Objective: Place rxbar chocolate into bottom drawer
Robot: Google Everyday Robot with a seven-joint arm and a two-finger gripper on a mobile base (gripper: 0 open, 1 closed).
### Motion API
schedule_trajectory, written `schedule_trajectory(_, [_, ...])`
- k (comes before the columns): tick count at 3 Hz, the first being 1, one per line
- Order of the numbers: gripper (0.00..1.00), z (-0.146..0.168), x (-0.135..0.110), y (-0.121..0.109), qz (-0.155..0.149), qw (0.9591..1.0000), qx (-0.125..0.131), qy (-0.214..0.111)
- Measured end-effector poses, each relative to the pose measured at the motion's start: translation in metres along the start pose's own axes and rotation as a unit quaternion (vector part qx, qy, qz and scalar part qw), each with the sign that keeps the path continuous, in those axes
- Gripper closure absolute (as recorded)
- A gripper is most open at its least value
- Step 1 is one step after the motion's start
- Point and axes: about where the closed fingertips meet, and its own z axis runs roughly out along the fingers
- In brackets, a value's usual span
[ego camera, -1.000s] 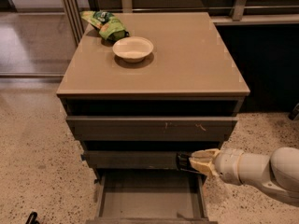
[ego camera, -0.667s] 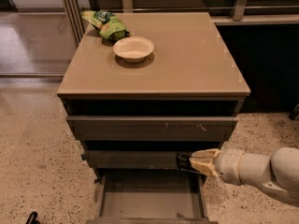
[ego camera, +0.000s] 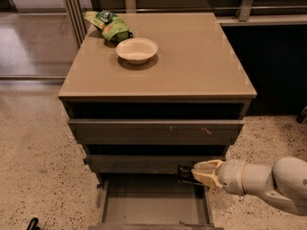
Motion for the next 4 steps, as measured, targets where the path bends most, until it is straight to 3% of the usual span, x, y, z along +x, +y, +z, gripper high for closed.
schedule_trajectory(1, [1.0,0.033,0.063,-0.002,0.046,0.9981,-0.041,-0.009])
schedule_trajectory(2, [1.0,0.057,0.114,0.002,0.079,0.9957,-0.047,-0.007])
schedule_trajectory(4, [1.0,0.103,0.181,-0.001,0.108,0.9933,-0.026,0.031])
